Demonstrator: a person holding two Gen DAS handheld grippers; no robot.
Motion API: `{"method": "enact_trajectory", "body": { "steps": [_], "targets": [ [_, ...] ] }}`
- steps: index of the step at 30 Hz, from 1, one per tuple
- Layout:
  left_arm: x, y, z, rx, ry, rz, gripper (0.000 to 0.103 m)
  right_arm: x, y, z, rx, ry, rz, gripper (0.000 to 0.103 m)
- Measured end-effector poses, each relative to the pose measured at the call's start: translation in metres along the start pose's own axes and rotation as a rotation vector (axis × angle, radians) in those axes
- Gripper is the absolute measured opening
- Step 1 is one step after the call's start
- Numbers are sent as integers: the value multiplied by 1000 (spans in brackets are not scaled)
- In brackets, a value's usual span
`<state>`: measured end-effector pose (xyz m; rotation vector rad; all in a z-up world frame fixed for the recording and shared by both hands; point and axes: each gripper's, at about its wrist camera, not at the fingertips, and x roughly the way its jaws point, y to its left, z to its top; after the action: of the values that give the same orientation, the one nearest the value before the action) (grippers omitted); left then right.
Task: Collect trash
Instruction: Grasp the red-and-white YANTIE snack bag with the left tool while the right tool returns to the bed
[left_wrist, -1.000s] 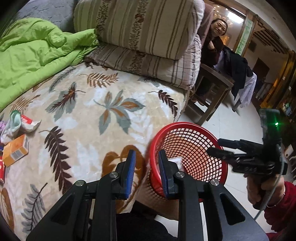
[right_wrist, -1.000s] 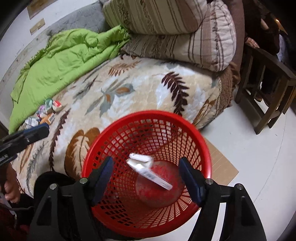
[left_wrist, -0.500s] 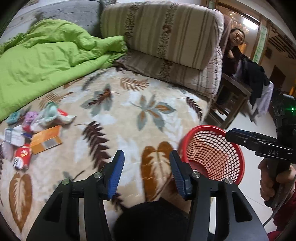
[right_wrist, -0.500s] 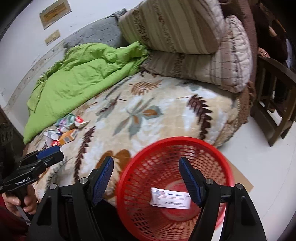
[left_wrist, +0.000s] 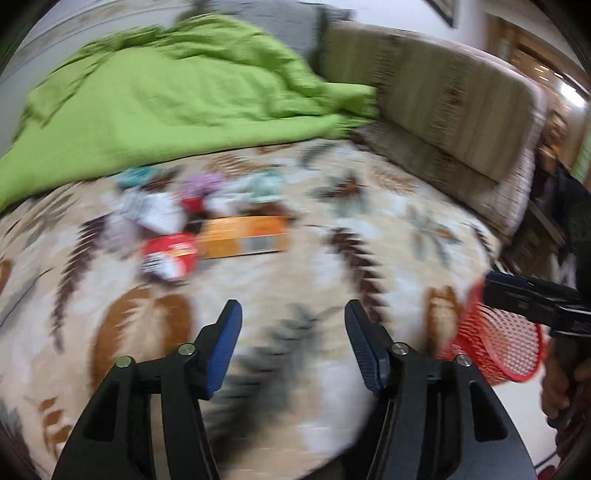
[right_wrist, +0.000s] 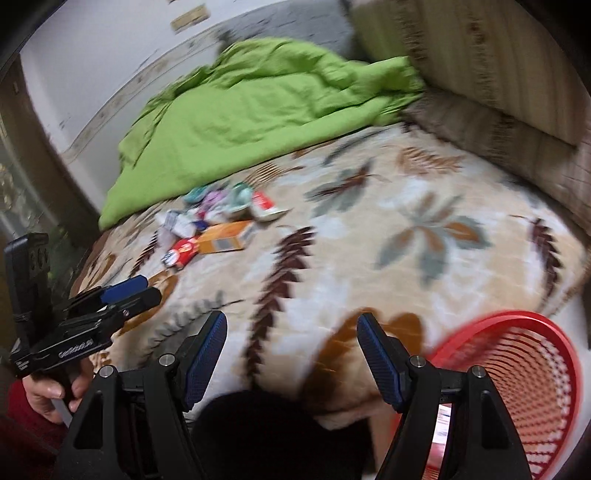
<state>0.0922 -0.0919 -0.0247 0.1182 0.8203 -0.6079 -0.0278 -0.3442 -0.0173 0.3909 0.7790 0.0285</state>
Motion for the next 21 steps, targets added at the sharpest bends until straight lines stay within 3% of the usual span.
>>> {"method": "enact_trajectory", "body": {
  "steps": [4, 8, 12, 17, 20, 21],
  "targets": [
    [14, 61, 6, -118, 36, 96, 60, 23, 25, 9, -19, 23, 52, 77],
    [38, 105, 18, -238, 73, 124, 60, 39, 39, 14, -40, 43, 73, 77],
    [78, 115, 36, -234, 116, 126, 72, 48, 45, 22, -54, 54, 74, 77],
    [137, 120, 39, -218, 235, 155, 74, 55, 46, 35, -72, 61, 70, 77],
    [142, 119, 39, -190, 171, 164, 72, 64, 48, 44, -94, 72, 77, 77],
    [143, 119, 39, -193, 161, 163, 63, 69, 50, 48, -100, 79, 84, 77]
  ]
}}
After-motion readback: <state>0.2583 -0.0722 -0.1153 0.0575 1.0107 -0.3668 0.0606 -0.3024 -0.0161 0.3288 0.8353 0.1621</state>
